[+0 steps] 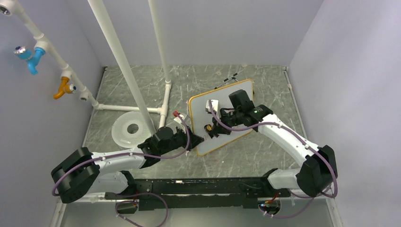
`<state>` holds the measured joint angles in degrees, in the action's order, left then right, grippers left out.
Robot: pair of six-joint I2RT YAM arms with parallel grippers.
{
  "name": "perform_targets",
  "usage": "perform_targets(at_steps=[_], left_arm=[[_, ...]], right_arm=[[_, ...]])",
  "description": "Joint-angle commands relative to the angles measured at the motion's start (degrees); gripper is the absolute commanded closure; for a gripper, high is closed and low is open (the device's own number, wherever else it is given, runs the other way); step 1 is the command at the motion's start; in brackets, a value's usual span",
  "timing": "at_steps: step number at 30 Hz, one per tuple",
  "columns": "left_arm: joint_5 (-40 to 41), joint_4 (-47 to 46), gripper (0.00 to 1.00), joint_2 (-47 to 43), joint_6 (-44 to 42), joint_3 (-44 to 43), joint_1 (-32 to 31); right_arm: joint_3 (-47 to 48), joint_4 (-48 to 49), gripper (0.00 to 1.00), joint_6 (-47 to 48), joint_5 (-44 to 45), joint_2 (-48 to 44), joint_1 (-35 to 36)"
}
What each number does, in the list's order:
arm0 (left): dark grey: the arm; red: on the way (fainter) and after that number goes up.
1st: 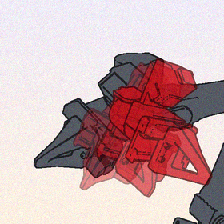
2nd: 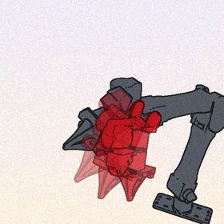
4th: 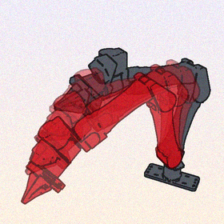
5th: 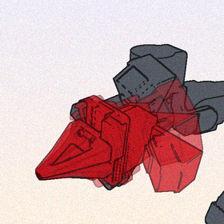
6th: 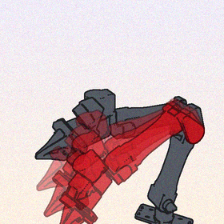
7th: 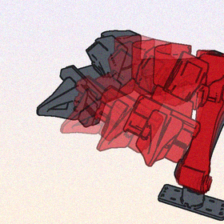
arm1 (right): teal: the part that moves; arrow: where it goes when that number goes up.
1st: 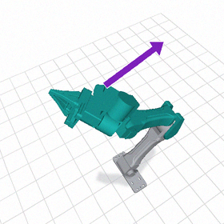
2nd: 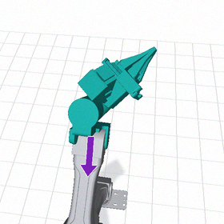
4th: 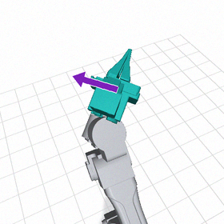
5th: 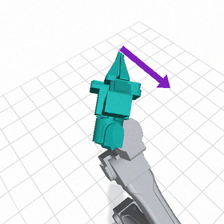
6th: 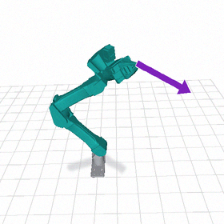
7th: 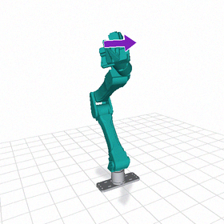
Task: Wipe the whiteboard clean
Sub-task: Erase the whiteboard at the center of the board.
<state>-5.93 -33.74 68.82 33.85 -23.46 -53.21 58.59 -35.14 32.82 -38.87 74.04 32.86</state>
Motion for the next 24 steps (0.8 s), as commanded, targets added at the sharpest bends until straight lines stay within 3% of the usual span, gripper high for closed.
perform_targets(at_steps=[1,5,9,13,19,24], left_arm=[[-3.21,-3.69,1.00,-2.15,-4.17,-1.36,-1.21],[-3.82,-5.08,1.00,-1.28,-3.99,-1.17,-1.19],[-4.62,-6.35,1.00,-0.11,-3.59,-1.29,-1.22],[-4.66,-7.40,1.00,-0.08,-3.05,-0.97,-1.19],[-4.60,-7.80,1.00,-0.32,-2.95,-0.59,-1.20],[-3.82,-7.05,1.00,-1.28,-3.26,-0.21,-1.20]], right_arm=[[1.71,4.07,1.00,-2.25,0.32,-0.97,-4.21],[0.79,8.45,1.00,-7.54,1.57,-4.66,-12.55],[0.02,10.13,1.00,-9.04,4.13,-4.72,-14.76],[-0.63,8.02,1.00,-5.82,-0.36,-3.40,-13.11],[0.65,1.10,1.00,1.59,-2.23,1.18,-2.41],[1.19,2.09,1.00,0.72,0.39,1.61,-2.66]])
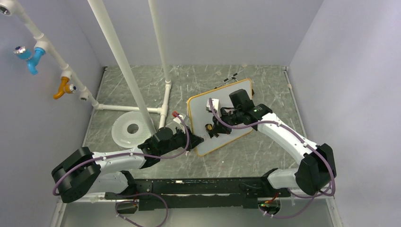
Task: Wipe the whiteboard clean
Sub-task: Erase the whiteboard at the center of the board.
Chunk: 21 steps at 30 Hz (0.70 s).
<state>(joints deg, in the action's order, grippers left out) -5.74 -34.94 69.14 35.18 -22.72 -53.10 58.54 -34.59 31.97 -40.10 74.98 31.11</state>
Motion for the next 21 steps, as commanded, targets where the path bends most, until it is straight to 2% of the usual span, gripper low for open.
perform_targets(at_steps=[1,6,11,14,21], left_arm=[[-4.00,-5.85,1.00,-1.60,-4.66,-0.96,-1.30],[-4.43,-6.59,1.00,-0.89,-4.78,-0.80,-1.30],[-4.92,-6.82,1.00,-0.30,-4.75,-1.14,-1.26],[-4.37,-6.57,1.00,-0.97,-4.74,-0.93,-1.37],[-3.89,-5.50,1.00,-2.05,-4.92,-0.84,-1.23]], right_arm=[[1.29,2.61,1.00,0.24,2.01,0.10,-2.49],[-0.52,9.43,1.00,-7.02,7.25,-4.81,-11.73],[-0.99,10.16,1.00,-7.38,9.58,-4.39,-12.69],[-1.17,8.01,1.00,-4.56,6.87,-3.53,-10.49],[1.09,-1.45,1.00,5.26,3.58,2.27,0.18]])
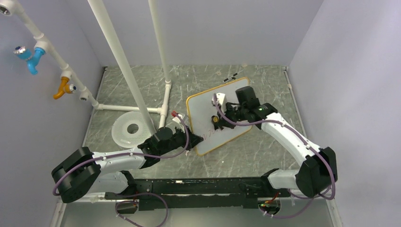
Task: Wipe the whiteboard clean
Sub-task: Erase the whiteboard at the center of the board.
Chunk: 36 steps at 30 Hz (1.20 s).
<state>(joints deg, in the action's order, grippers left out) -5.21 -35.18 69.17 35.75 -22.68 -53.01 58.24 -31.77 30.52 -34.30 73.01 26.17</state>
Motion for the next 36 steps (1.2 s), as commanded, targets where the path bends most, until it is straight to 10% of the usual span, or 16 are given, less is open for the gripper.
perform_targets(at_steps=[1,14,28,36], left_arm=[[-4.29,-5.12,1.00,-2.21,-5.56,-0.92,-1.34],[-5.34,-5.97,1.00,-0.65,-5.43,-1.46,-1.30],[-6.12,-5.34,1.00,0.70,-4.97,-2.90,-1.32],[-7.25,-5.97,1.00,1.49,-4.88,-3.50,-1.30]], right_arm=[[1.62,-4.88,1.00,7.11,-2.92,4.46,5.57],[-0.22,8.40,1.00,-7.54,4.58,-3.18,-6.52],[2.30,3.07,1.00,-2.47,-3.78,-0.53,2.92],[-0.15,14.02,1.00,-16.32,5.10,-4.21,-10.12]])
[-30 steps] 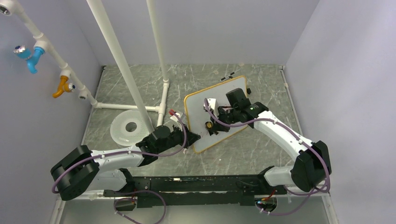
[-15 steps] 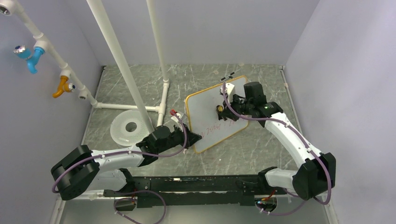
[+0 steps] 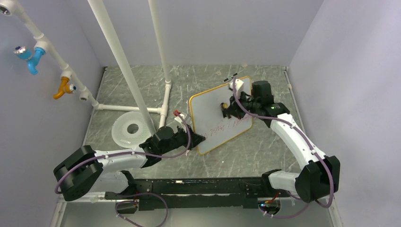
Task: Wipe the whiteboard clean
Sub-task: Erase the whiteboard at the center of the board.
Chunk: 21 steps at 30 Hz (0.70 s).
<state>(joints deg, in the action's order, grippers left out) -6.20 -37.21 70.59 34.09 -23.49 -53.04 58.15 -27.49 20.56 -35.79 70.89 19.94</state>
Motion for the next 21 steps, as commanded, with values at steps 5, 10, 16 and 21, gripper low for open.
perform_targets(at_steps=[5,10,16,21], left_arm=[[-6.46,-4.04,1.00,0.30,-3.12,-2.80,-1.28],[-6.55,-4.45,1.00,1.36,-2.81,-3.22,-1.29],[-6.02,-3.60,1.00,0.87,-2.81,-3.23,-1.28],[-6.57,-4.36,1.00,1.45,-2.65,-3.23,-1.29]], right_arm=[[-0.35,9.12,1.00,-4.38,2.84,-1.39,-2.48],[0.67,2.82,1.00,3.82,-6.24,-0.33,8.64],[1.14,6.62,1.00,-1.82,-0.42,-0.95,5.21],[-0.51,12.03,1.00,-9.03,11.28,-3.17,-2.98]])
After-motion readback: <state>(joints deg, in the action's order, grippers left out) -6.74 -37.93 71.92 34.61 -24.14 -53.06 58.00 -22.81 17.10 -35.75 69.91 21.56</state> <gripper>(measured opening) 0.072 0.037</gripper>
